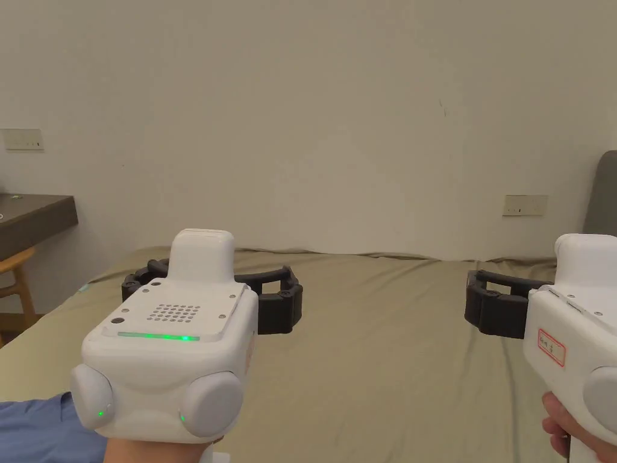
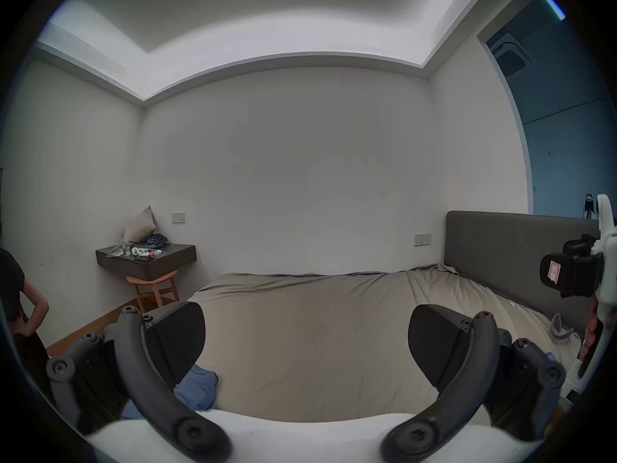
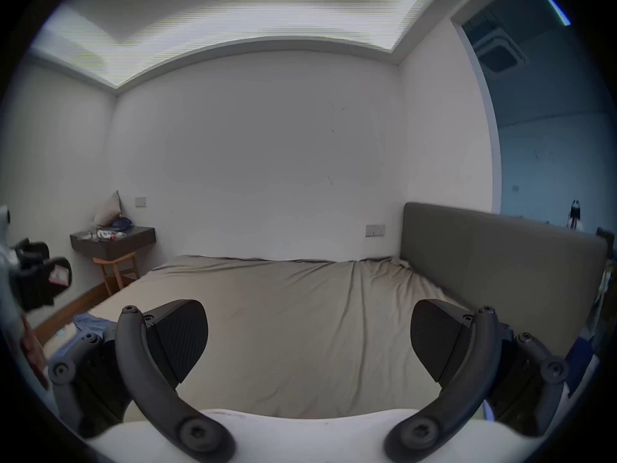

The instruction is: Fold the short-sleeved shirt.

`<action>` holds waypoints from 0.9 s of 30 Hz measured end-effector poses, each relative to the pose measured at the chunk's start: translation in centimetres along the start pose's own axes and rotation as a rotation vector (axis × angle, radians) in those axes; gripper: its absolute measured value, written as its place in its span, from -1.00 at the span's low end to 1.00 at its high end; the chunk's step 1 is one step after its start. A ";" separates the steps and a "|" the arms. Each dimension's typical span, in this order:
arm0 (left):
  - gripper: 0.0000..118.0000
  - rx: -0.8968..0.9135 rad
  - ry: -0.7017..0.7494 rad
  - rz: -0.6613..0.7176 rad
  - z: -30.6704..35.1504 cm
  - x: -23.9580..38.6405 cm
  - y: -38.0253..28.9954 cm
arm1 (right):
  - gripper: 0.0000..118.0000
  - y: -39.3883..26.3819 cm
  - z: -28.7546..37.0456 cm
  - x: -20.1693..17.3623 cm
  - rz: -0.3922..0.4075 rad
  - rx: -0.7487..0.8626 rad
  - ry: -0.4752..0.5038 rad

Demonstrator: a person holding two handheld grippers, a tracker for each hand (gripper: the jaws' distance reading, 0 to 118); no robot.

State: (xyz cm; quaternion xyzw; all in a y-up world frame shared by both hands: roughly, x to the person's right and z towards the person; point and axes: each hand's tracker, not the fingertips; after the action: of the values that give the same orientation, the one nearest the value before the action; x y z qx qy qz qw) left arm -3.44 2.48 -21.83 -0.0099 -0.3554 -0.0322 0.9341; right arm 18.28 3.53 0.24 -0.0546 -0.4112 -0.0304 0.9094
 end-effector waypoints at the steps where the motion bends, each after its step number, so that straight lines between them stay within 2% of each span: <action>1: 1.00 -0.001 0.001 -0.005 0.0 0.1 0.1 | 1.00 0.5 -0.1 0.1 -0.031 -0.009 0.026; 2: 1.00 -0.002 -0.006 -0.009 0.0 0.2 0.3 | 1.00 0.9 -0.2 0.2 -0.051 -0.011 0.041; 4: 1.00 0.005 -0.017 -0.005 0.1 0.2 0.5 | 1.00 1.7 -0.2 0.0 -0.031 0.000 0.020; 7: 1.00 0.018 -0.017 0.006 0.3 0.1 0.8 | 1.00 2.2 0.1 -0.5 0.046 0.057 -0.034; 13: 1.00 0.066 -0.043 0.018 0.7 -0.3 0.9 | 1.00 2.9 0.6 -0.6 0.001 0.025 0.020; 14: 1.00 0.077 -0.048 0.043 0.8 -0.6 0.8 | 1.00 3.0 0.8 -0.8 0.011 0.037 0.011; 15: 1.00 0.082 -0.055 0.079 0.9 -1.0 0.8 | 1.00 3.1 1.1 -1.1 0.054 0.062 -0.023; 16: 1.00 0.089 -0.070 0.122 1.0 -1.4 0.6 | 1.00 3.2 1.3 -1.5 0.120 0.089 -0.058; 18: 1.00 0.119 -0.121 0.257 1.0 -2.9 -0.7 | 1.00 3.0 1.7 -3.0 0.343 0.193 -0.096; 19: 1.00 0.099 -0.157 0.376 0.8 -4.0 -1.7 | 1.00 2.4 1.7 -4.1 0.536 0.254 -0.086; 21: 1.00 -0.071 -0.227 0.790 -0.4 -6.8 -4.8 | 1.00 -0.5 1.8 -6.5 1.052 0.374 -0.055; 22: 1.00 -0.227 -0.249 1.045 -1.6 -8.0 -6.9 | 1.00 -2.7 1.8 -7.4 1.359 0.403 -0.037; 23: 1.00 -0.485 -0.195 1.308 -2.6 -8.9 -9.3 | 1.00 -4.9 1.9 -7.7 1.603 0.434 0.007; 24: 1.00 -0.669 -0.163 1.522 -3.5 -9.4 -11.7 | 1.00 -6.7 2.1 -7.8 1.717 0.418 0.054; 25: 1.00 -0.747 -0.171 1.665 -3.8 -9.7 -13.9 | 1.00 -7.6 2.1 -8.2 1.745 0.347 0.121; 26: 1.00 -0.760 -0.153 1.740 -3.7 -9.8 -15.1 | 1.00 -8.0 2.1 -8.8 1.653 0.257 0.165; 27: 1.00 -0.708 -0.138 1.681 -3.5 -9.9 -14.6 | 1.00 -7.9 1.9 -9.1 1.552 0.209 0.211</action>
State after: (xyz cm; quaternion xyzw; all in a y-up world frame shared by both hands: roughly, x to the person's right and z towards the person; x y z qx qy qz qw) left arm -9.46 -11.74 -31.10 -0.5533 -0.2556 0.5522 0.5689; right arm 10.11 -3.98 -4.73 -0.2372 -0.1679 0.6465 0.7054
